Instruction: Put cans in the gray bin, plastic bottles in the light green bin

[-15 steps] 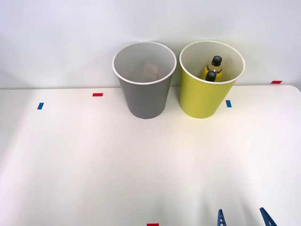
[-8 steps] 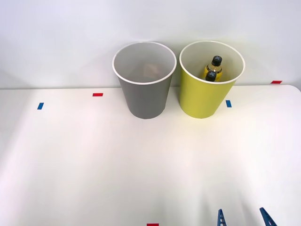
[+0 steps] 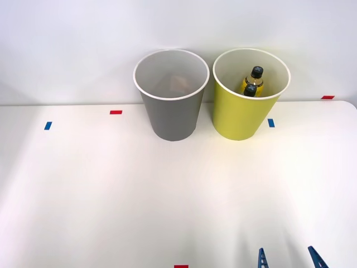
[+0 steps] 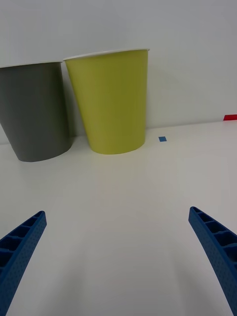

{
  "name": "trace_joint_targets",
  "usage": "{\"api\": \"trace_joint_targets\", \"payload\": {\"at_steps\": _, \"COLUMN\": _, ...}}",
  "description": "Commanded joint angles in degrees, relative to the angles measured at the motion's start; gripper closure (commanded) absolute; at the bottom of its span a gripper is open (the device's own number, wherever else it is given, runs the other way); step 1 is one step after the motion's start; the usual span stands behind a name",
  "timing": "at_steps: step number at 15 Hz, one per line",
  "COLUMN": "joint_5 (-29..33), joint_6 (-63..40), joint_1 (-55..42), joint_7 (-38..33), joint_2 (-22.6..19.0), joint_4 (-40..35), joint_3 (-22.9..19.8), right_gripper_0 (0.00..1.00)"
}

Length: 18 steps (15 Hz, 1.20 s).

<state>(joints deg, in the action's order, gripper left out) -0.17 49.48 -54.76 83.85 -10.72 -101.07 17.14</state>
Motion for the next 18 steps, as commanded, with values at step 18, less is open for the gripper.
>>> {"api": "trace_joint_targets", "payload": {"at_steps": 18, "joint_5": 0.0, "joint_6": 0.0, "joint_1": 0.0, "joint_7": 0.0, "joint_2": 0.0, "joint_4": 0.0, "joint_3": 0.0, "right_gripper_0": 0.00}}
